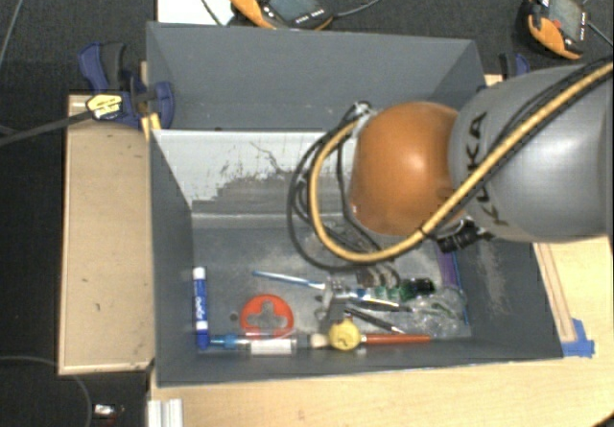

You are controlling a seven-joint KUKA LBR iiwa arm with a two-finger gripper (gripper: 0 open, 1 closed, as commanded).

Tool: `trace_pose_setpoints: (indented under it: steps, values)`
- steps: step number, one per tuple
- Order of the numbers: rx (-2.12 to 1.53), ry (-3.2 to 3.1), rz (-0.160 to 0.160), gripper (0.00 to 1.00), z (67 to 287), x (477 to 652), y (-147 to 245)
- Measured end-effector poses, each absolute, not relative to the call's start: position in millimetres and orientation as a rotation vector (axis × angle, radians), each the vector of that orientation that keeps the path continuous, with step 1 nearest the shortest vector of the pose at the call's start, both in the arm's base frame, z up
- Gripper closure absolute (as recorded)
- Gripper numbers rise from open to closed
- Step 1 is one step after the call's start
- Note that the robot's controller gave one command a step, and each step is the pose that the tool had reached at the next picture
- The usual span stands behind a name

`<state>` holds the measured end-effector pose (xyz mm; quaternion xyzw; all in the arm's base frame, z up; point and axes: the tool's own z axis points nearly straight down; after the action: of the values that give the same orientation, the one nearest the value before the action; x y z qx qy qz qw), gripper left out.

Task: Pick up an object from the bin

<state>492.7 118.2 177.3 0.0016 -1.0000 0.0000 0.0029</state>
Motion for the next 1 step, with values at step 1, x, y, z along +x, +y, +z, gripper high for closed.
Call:
trace_pose_setpoints:
  steps: [1]
  values:
    - [-0.003, -3.144, -0.002, 0.0, 181.5, 494.4, 117.4]
